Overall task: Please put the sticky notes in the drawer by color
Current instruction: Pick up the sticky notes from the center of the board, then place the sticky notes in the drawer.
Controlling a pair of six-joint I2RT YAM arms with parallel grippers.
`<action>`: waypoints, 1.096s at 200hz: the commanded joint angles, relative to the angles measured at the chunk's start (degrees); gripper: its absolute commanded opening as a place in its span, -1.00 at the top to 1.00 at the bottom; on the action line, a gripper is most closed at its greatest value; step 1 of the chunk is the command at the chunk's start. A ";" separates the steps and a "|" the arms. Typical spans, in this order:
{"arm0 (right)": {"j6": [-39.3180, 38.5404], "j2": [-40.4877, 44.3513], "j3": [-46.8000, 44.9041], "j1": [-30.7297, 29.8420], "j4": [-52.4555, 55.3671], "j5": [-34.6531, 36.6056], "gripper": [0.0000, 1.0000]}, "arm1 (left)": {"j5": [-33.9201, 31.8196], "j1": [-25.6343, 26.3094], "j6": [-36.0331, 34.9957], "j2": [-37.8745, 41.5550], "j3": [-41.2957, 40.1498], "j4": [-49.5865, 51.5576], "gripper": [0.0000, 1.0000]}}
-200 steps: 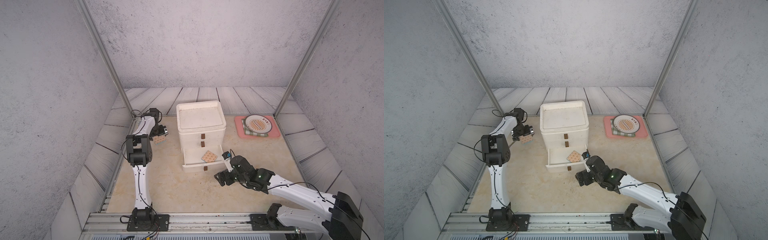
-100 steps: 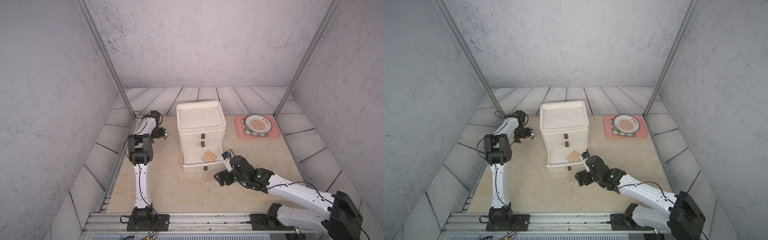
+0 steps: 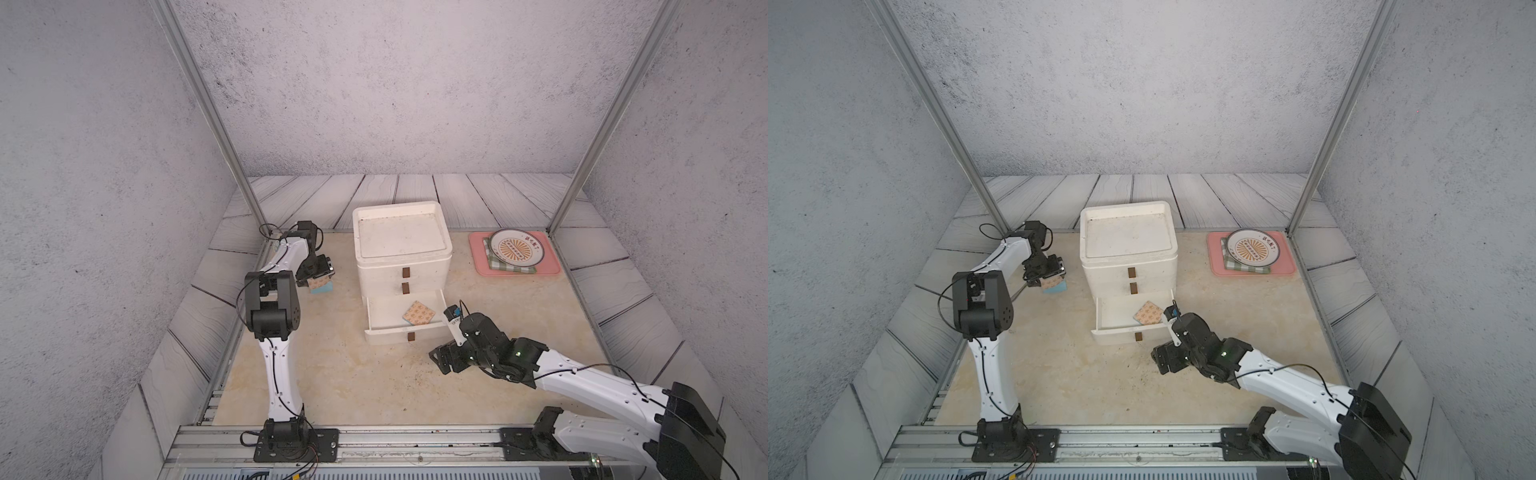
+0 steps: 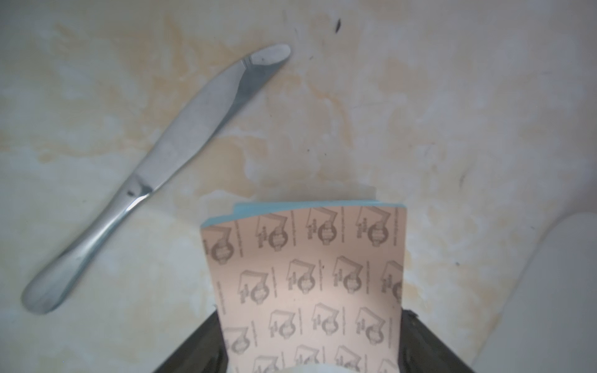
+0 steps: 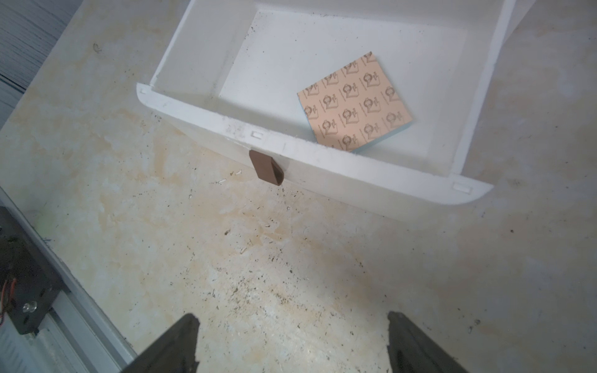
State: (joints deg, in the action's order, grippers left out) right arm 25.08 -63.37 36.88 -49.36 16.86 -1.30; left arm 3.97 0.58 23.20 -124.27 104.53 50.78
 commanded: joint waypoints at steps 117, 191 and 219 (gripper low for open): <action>0.85 2.71 -0.99 0.08 0.66 2.71 -0.86 | -7.52 21.97 4.83 50.07 -16.48 5.64 -0.62; 2.58 5.62 -1.39 0.10 2.39 3.20 -0.85 | -4.34 33.34 10.23 40.47 -25.94 -7.41 -0.61; 3.21 7.18 -2.64 0.14 2.12 4.31 -0.86 | -2.53 33.69 10.65 37.04 -24.70 -8.09 -0.61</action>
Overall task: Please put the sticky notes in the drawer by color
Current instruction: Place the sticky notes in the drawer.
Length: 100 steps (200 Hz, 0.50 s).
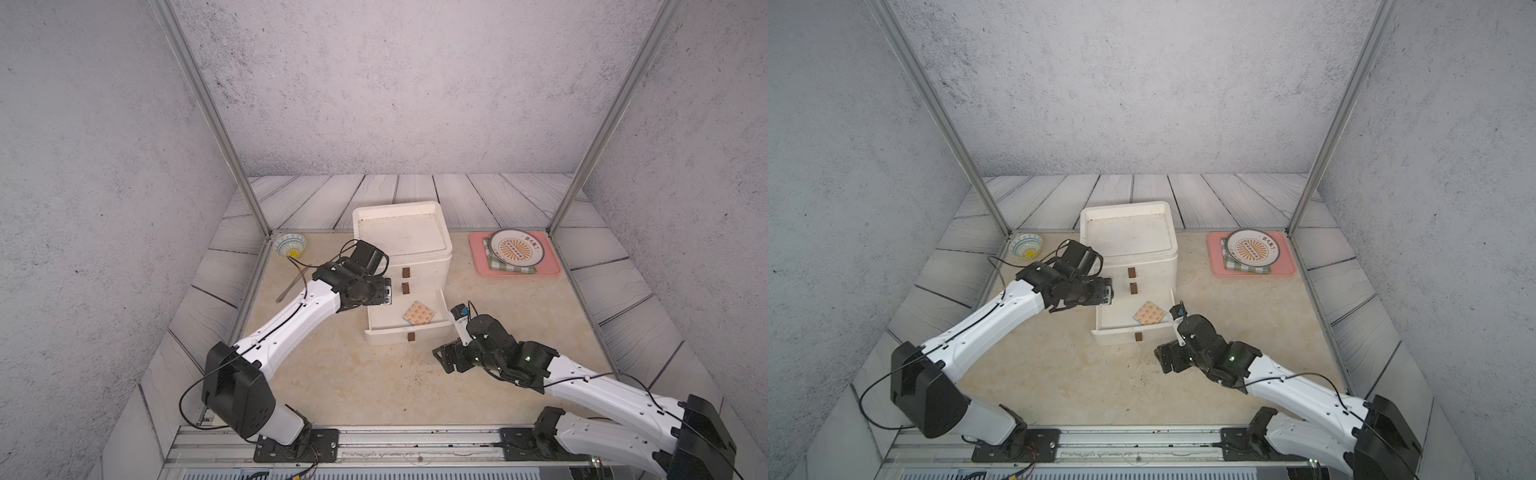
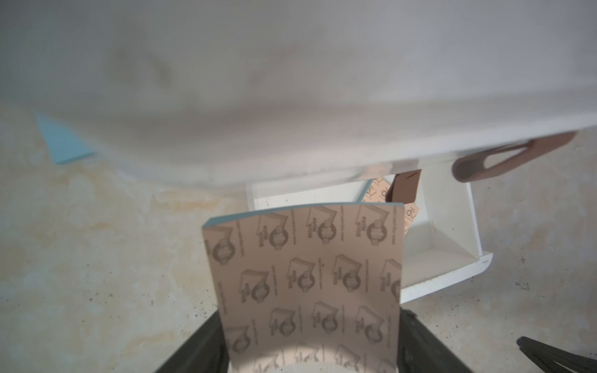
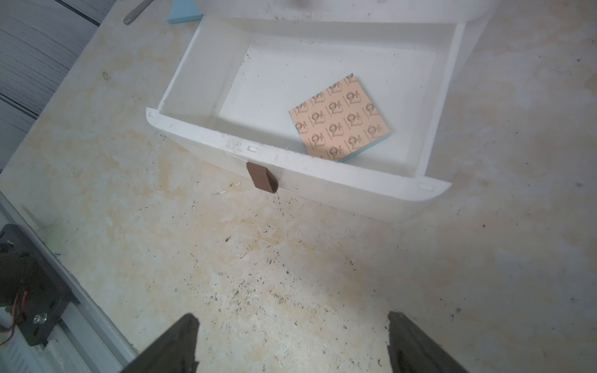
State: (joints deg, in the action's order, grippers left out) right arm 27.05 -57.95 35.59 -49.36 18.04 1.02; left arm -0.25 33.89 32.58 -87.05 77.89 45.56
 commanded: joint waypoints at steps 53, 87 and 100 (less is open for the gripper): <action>0.95 2.10 -1.76 0.10 0.90 2.48 -0.86 | 4.04 4.77 3.91 -8.06 -0.96 -7.53 -0.68; 0.90 3.35 -2.18 0.10 1.57 3.20 -0.86 | 0.61 5.75 2.84 -10.56 2.33 -2.48 -0.90; 1.12 3.55 -2.47 0.10 1.38 3.22 -0.86 | -1.75 5.66 2.25 -9.47 3.30 -0.70 -0.94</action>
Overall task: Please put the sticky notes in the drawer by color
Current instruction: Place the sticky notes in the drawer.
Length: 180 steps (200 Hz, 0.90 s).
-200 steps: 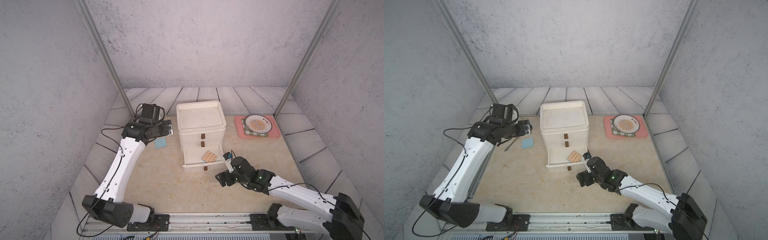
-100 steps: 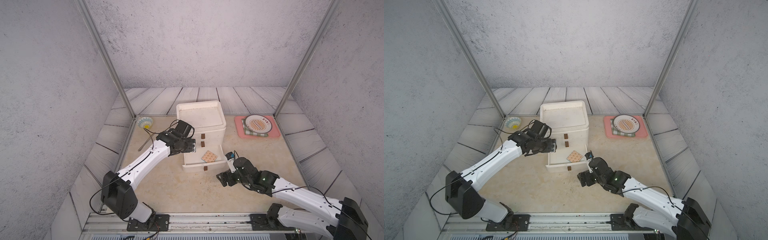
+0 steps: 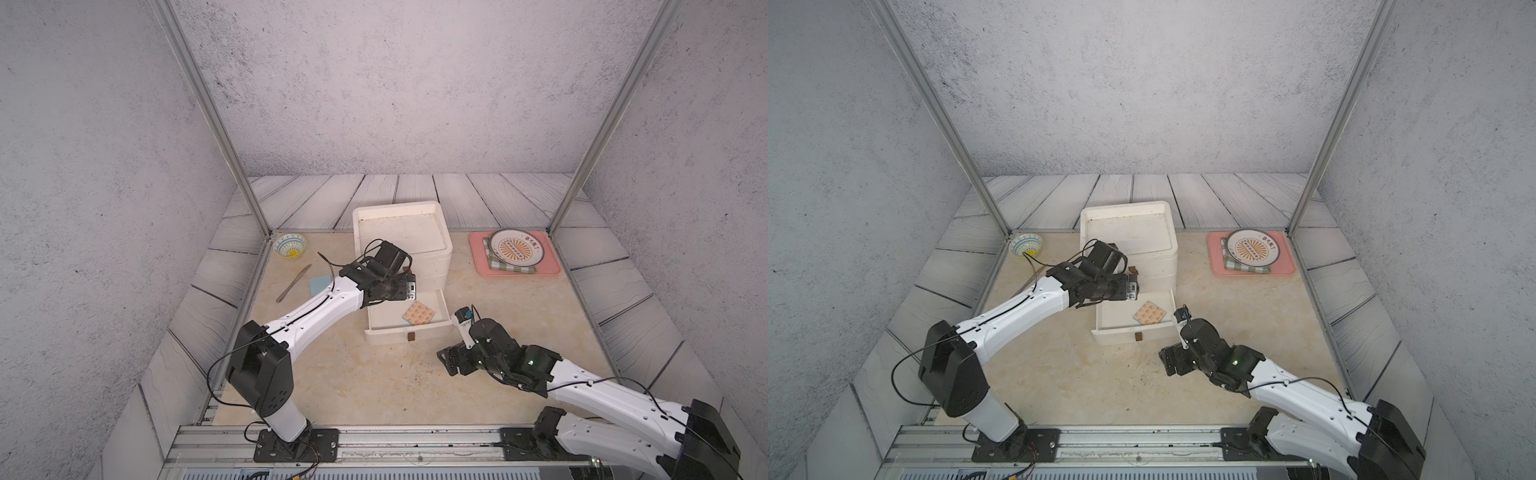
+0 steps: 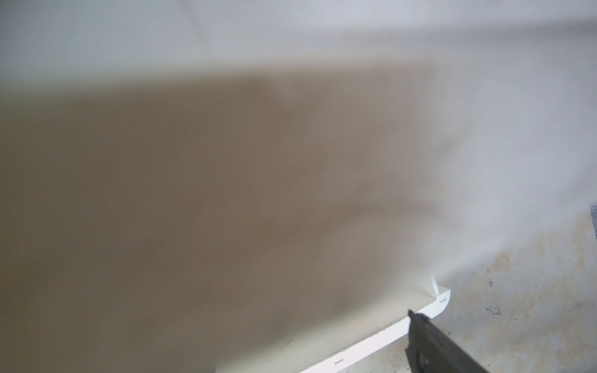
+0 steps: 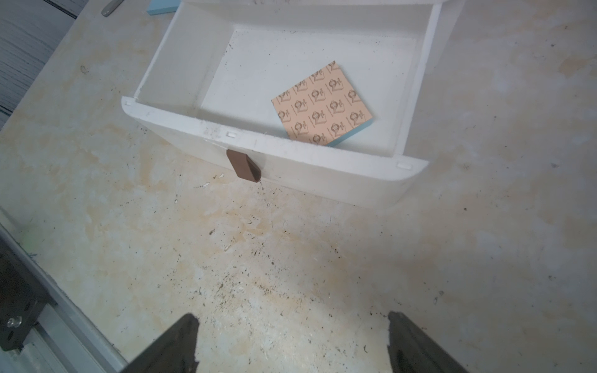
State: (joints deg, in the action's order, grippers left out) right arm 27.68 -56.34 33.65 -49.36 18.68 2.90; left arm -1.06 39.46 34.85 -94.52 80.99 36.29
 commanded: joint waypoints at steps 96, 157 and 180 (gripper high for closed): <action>0.53 1.36 -0.10 0.14 -0.12 0.53 -0.86 | -11.02 -4.85 -1.97 12.64 -5.12 8.91 -0.97; 1.23 3.25 -1.51 0.12 -0.29 0.77 -0.86 | -10.40 -30.00 -5.04 4.83 -9.63 3.54 -1.00; 0.98 3.21 -1.51 0.14 -0.01 0.79 -0.86 | -7.42 -33.07 -6.94 -5.97 -2.74 3.53 -0.97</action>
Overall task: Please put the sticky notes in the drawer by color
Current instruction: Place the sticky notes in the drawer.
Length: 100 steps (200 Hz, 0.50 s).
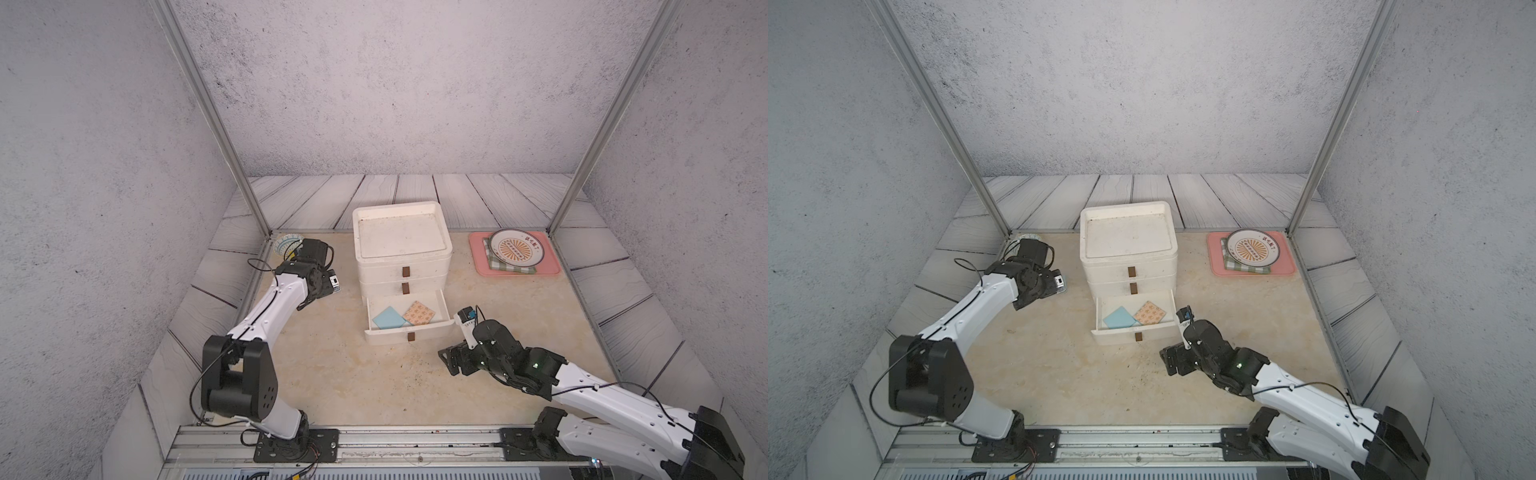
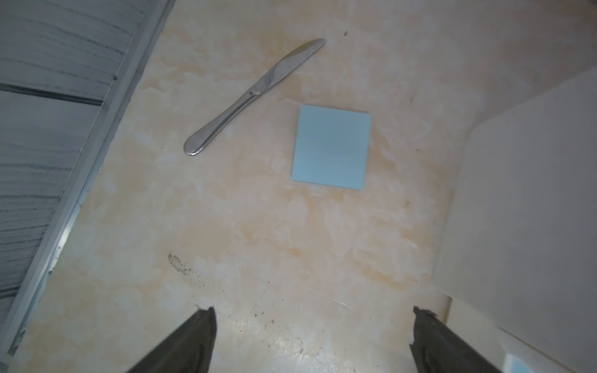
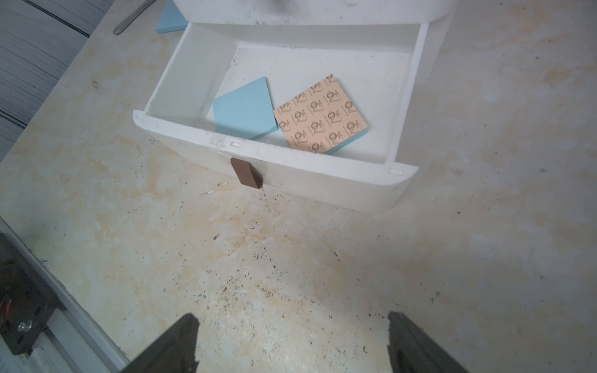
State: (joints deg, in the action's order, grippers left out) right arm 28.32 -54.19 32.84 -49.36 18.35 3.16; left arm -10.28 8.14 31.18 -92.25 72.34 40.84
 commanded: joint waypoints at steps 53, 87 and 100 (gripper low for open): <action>0.51 2.79 -2.03 0.25 0.91 1.85 -0.86 | 10.04 -5.09 -7.40 -32.52 28.76 10.75 -0.97; 0.59 2.91 -2.63 0.23 1.21 2.02 -0.86 | 11.46 -7.20 -8.27 -38.09 34.20 13.72 -0.97; 0.62 2.87 -2.95 0.28 0.53 2.12 -0.86 | 12.80 -7.61 -8.64 -39.53 34.75 13.82 -0.97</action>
State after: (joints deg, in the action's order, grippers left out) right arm 28.53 -52.36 30.79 -49.30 18.65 3.68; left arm -0.54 1.89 24.18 -130.30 104.90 50.54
